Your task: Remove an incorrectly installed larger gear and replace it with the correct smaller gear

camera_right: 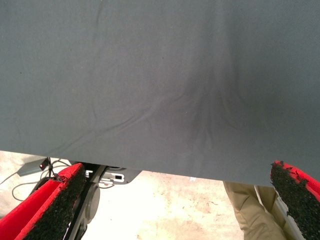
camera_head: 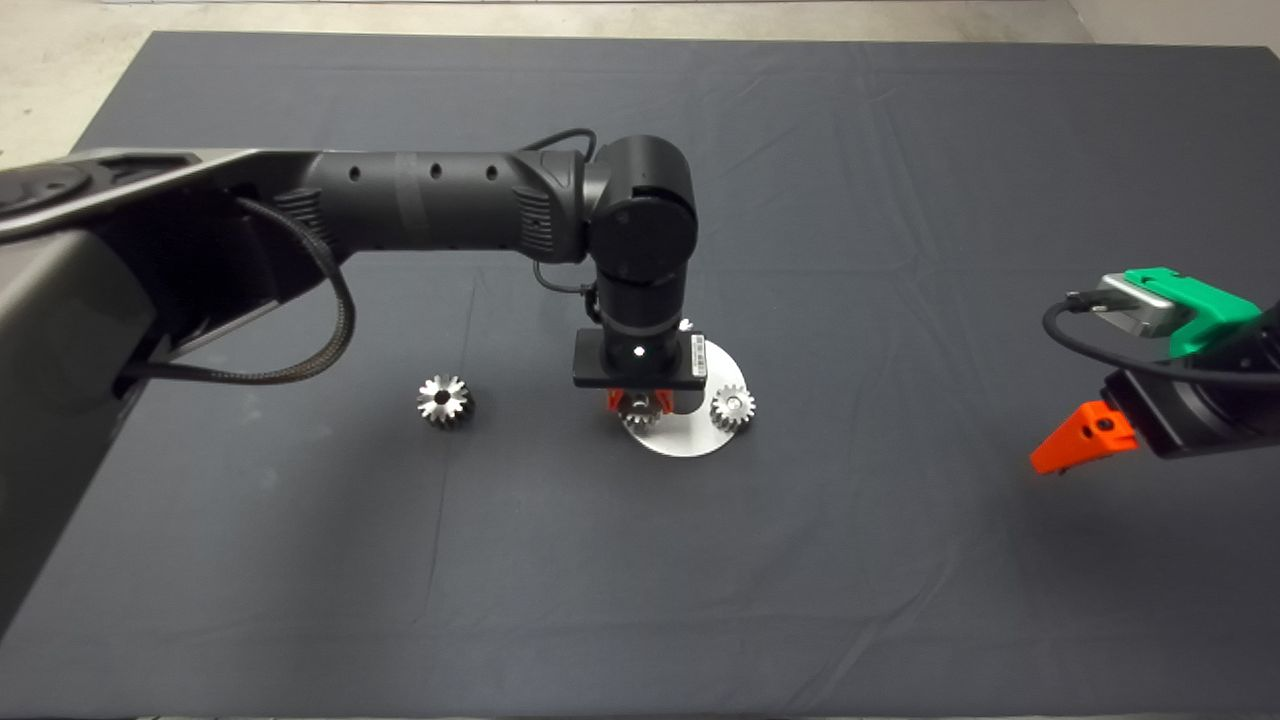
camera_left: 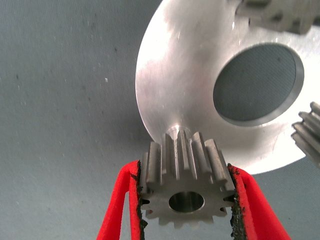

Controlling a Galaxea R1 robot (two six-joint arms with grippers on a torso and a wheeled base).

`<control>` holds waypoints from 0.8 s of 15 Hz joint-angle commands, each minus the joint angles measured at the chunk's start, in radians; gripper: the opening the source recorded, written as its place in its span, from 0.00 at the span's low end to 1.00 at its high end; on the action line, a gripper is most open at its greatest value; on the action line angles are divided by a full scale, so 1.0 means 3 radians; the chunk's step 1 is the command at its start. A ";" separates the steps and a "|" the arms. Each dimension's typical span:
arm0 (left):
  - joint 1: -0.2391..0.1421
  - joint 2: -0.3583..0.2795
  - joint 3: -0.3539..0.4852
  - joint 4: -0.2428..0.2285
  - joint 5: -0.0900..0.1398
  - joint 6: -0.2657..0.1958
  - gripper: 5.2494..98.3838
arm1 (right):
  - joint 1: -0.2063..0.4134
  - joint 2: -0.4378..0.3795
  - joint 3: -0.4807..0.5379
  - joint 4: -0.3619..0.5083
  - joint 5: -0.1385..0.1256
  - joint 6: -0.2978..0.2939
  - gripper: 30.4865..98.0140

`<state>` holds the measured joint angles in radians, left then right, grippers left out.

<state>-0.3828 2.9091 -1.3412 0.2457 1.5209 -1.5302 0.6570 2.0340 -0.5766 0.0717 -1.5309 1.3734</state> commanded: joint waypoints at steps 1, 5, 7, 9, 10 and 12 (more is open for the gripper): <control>-0.0090 0.0021 -0.0110 0.0045 0.0197 0.0079 0.24 | 0.0060 0.0013 0.0072 0.0114 -0.0317 0.0019 1.00; -0.0090 -0.0020 -0.0120 0.0050 0.0197 0.0090 0.23 | 0.0060 0.0003 0.0072 0.0104 -0.0314 0.0024 1.00; -0.0093 -0.0034 -0.0086 0.0050 0.0202 0.0090 0.23 | 0.0055 0.0008 0.0072 0.0104 -0.0317 0.0024 1.00; -0.0095 -0.0040 -0.0074 0.0045 0.0203 0.0085 0.23 | 0.0040 0.0013 0.0067 0.0104 -0.0317 0.0024 1.00; -0.0100 -0.0035 -0.0069 0.0040 0.0207 0.0085 0.23 | 0.0034 0.0013 0.0067 0.0104 -0.0317 0.0028 1.00; -0.0105 -0.0030 -0.0048 0.0025 0.0212 0.0069 0.22 | 0.0035 0.0018 0.0067 0.0104 -0.0317 0.0024 1.00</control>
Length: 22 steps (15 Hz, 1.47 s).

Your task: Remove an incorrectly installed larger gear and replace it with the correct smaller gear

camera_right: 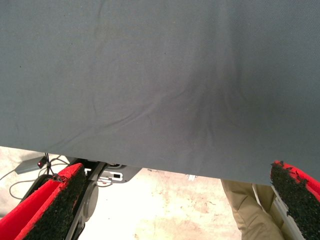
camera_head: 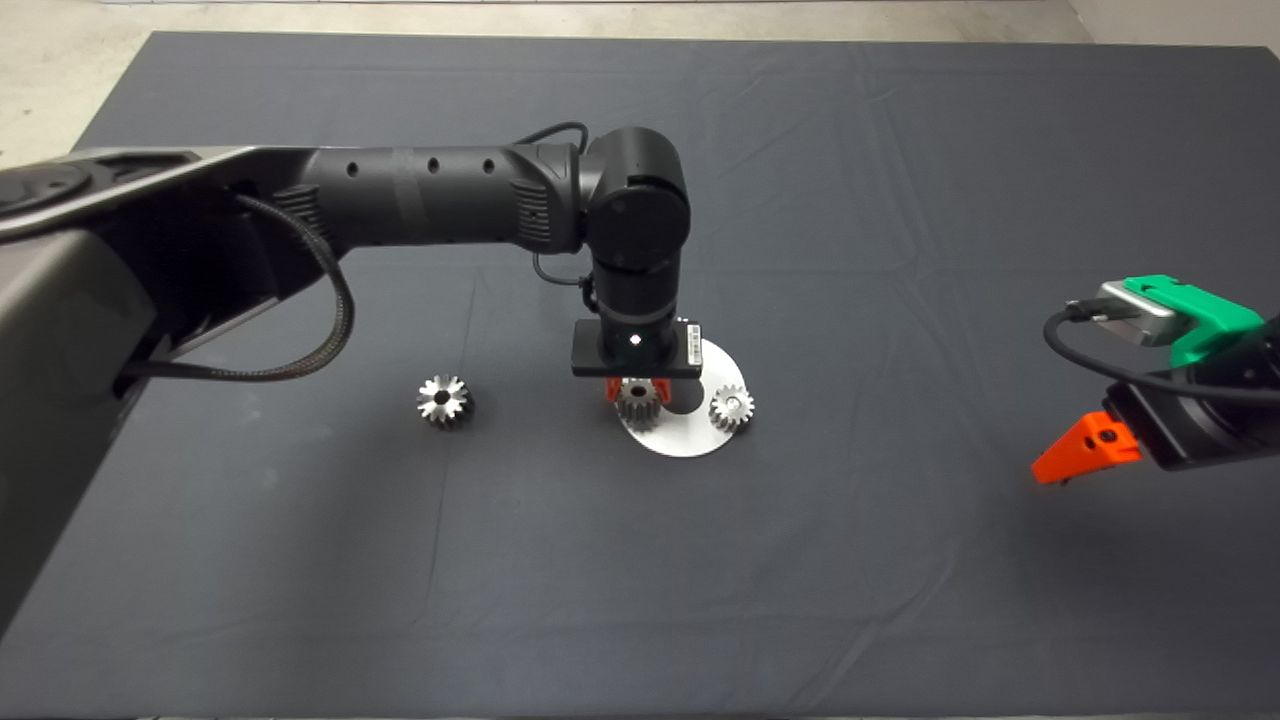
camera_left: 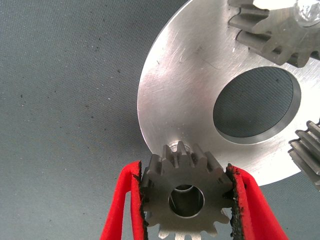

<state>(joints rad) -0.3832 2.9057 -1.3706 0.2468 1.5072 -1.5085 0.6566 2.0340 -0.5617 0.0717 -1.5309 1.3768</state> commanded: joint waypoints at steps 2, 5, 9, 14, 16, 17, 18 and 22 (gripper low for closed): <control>-0.0103 -0.0024 0.0068 0.0021 0.0250 -0.0008 0.21 | 0.0041 0.0018 0.0017 0.0104 -0.0317 0.0018 1.00; -0.0103 -0.0016 0.0085 0.0021 0.0248 -0.0021 0.21 | 0.0046 0.0013 0.0012 0.0104 -0.0317 0.0016 1.00; -0.0103 -0.0045 0.0224 0.0016 0.0252 -0.0132 0.21 | 0.0051 0.0008 0.0012 0.0109 -0.0317 0.0018 1.00; -0.0103 -0.0358 0.0624 0.0026 0.0253 -0.0365 0.20 | 0.0049 0.0069 -0.0003 0.0109 -0.0317 0.0018 1.00; -0.0099 -0.0341 0.0643 0.0026 0.0253 -0.0392 0.20 | 0.0047 0.0074 -0.0003 0.0109 -0.0317 0.0023 1.00; -0.0098 -0.0346 0.0651 0.0026 0.0253 -0.0415 0.20 | 0.0051 0.0075 -0.0003 0.0109 -0.0317 0.0023 1.00; -0.0098 -0.0336 0.0648 0.0026 0.0253 -0.0417 0.20 | 0.0051 0.0070 -0.0003 0.0109 -0.0317 0.0023 1.00; -0.0098 -0.0224 0.0577 0.0036 0.0248 -0.0423 0.20 | 0.0046 0.0065 -0.0003 0.0109 -0.0317 0.0023 1.00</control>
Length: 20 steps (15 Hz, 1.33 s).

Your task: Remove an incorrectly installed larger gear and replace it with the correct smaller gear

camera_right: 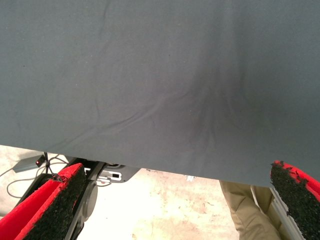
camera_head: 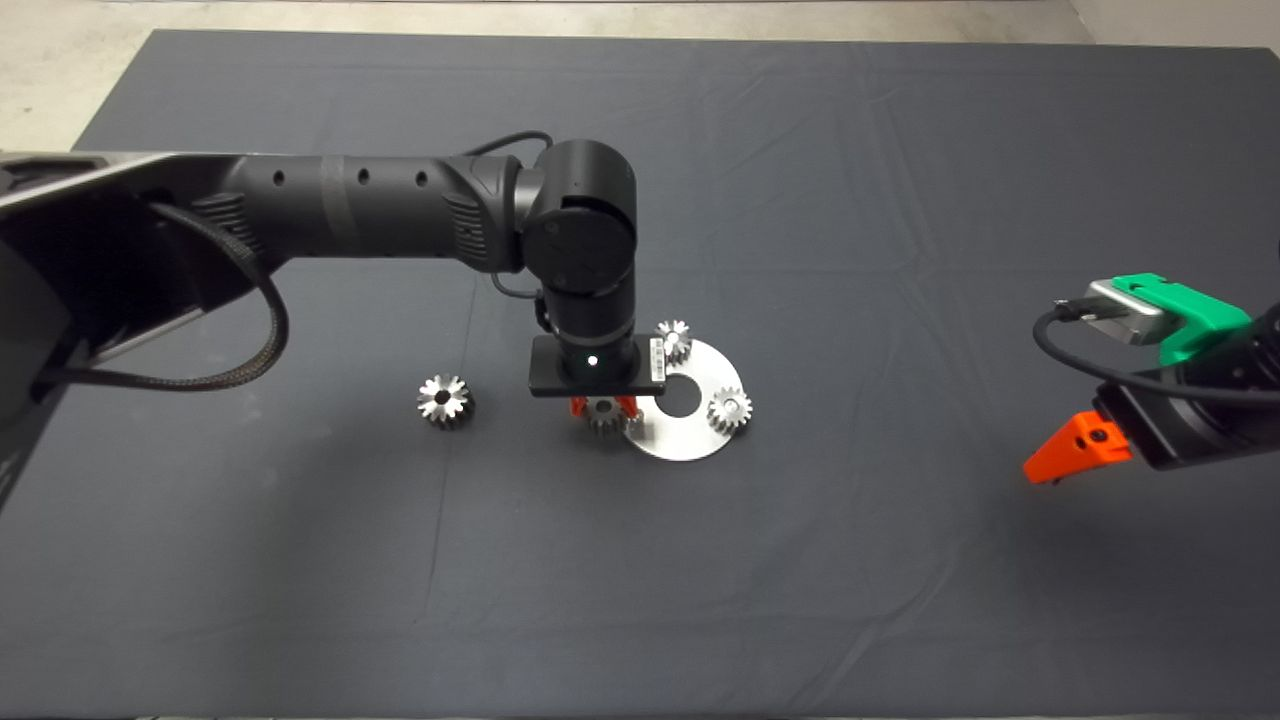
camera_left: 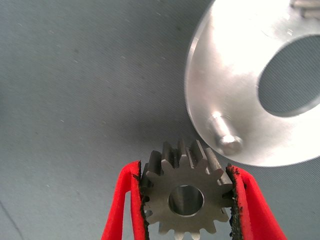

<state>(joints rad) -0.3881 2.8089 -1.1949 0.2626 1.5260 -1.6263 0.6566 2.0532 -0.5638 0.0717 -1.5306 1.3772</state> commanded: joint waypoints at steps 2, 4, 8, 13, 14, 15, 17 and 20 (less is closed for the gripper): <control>-0.0082 0.0191 -0.0050 0.0083 0.0180 -0.0180 0.20 | 0.0046 0.0001 0.0014 0.0114 -0.0318 0.0021 1.00; -0.0082 0.0206 -0.0025 0.0198 0.0180 -0.0254 0.20 | 0.0046 -0.0006 0.0005 0.0109 -0.0318 0.0021 1.00; -0.0082 0.0212 0.0003 0.0320 0.0180 -0.0267 0.20 | 0.0043 0.0006 0.0001 0.0104 -0.0318 0.0016 1.00; -0.0077 0.0222 -0.0004 0.0469 0.0180 -0.0270 0.20 | 0.0051 0.0005 0.0004 0.0104 -0.0318 0.0016 1.00; -0.0074 0.0227 -0.0004 0.0475 0.0180 -0.0273 0.20 | 0.0051 0.0011 0.0004 0.0109 -0.0318 0.0016 1.00; -0.0072 0.0222 0.0001 0.0500 0.0185 -0.0280 0.20 | 0.0051 0.0031 -0.0001 0.0109 -0.0318 0.0016 1.00; -0.0067 0.0217 0.0080 0.0511 0.0185 -0.0311 0.20 | 0.0051 0.0057 -0.0012 0.0109 -0.0323 0.0014 1.00; -0.0067 0.0181 0.0200 0.0511 0.0190 -0.0459 0.20 | 0.0051 0.0062 -0.0047 0.0109 -0.0323 0.0011 1.00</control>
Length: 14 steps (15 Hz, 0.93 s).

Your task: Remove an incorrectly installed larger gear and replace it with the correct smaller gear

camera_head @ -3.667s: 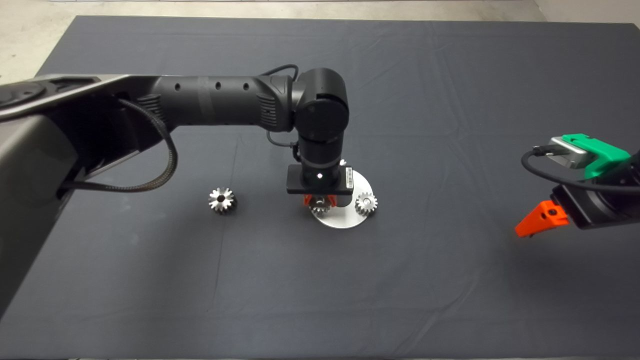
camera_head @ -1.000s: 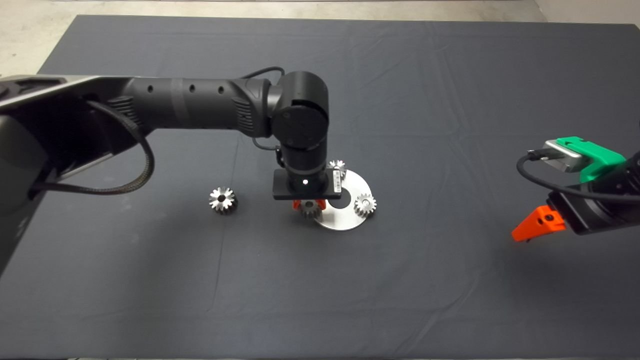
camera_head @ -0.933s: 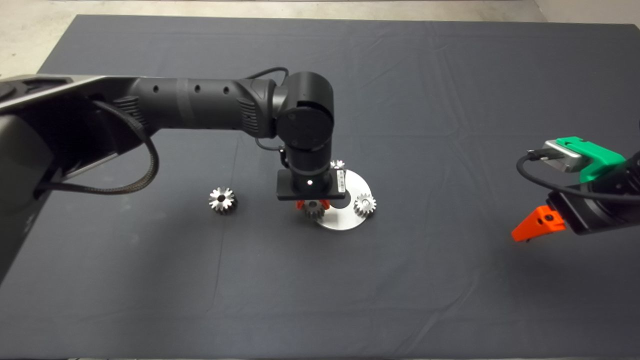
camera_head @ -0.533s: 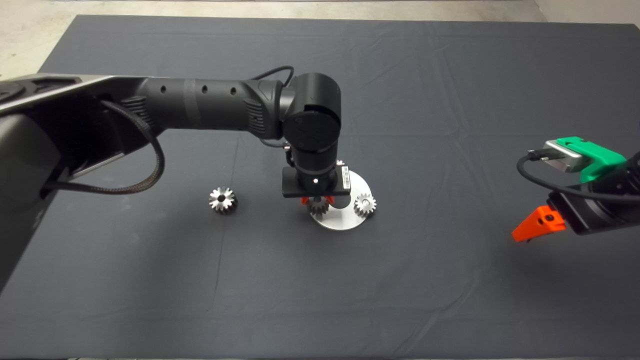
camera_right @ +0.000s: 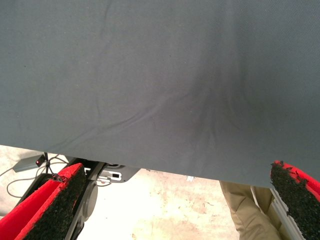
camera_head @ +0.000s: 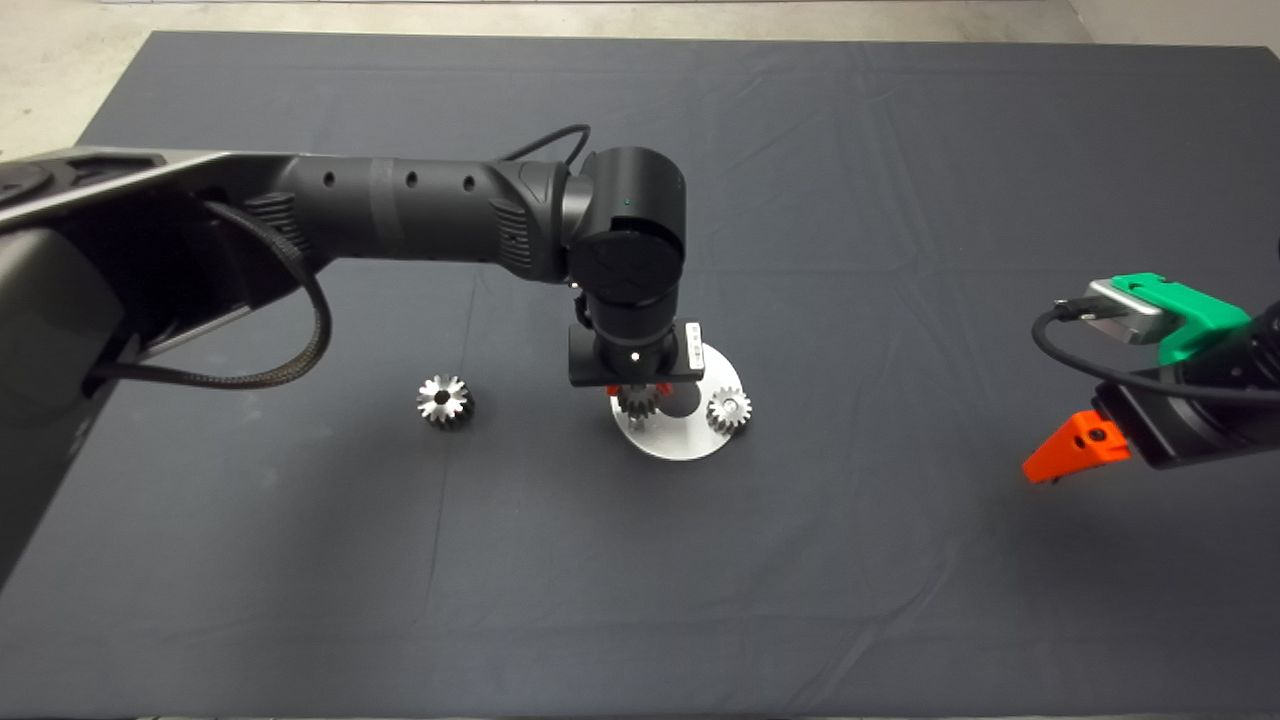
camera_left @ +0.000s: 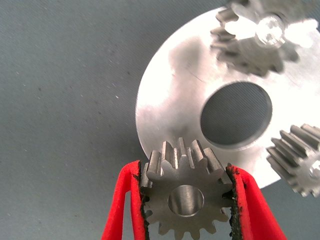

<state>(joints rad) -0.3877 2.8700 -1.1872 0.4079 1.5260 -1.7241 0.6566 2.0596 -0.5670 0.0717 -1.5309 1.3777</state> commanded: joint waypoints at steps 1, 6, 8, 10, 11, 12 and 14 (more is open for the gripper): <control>-0.0066 -0.0029 0.0185 0.0026 0.0190 -0.0139 0.20 | 0.0051 0.0041 -0.0052 0.0109 -0.0324 0.0000 1.00; -0.0048 -0.0053 0.0297 0.0068 0.0190 -0.0307 0.20 | 0.0066 0.0038 -0.0164 0.0124 -0.0332 -0.0026 1.00; -0.0043 -0.0089 0.0298 0.0195 0.0190 -0.0307 0.20 | 0.0072 0.0041 -0.0159 0.0124 -0.0327 -0.0026 1.00; -0.0035 -0.0114 0.0318 0.0200 0.0190 -0.0307 0.20 | 0.0072 0.0036 -0.0165 0.0128 -0.0333 -0.0026 1.00; -0.0003 -0.0114 0.0318 0.0210 0.0190 -0.0307 0.20 | 0.0072 0.0041 -0.0170 0.0124 -0.0333 -0.0026 1.00; 0.0027 -0.0114 0.0318 0.0247 0.0190 -0.0307 0.20 | 0.0072 0.0043 -0.0175 0.0124 -0.0327 -0.0026 1.00; 0.0070 -0.0114 0.0318 0.0368 0.0190 -0.0307 0.20 | 0.0072 0.0046 -0.0175 0.0124 -0.0327 -0.0026 1.00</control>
<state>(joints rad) -0.3738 2.8360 -1.1106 0.4664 1.5268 -1.8106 0.6570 2.0698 -0.6147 0.0721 -1.5306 1.3745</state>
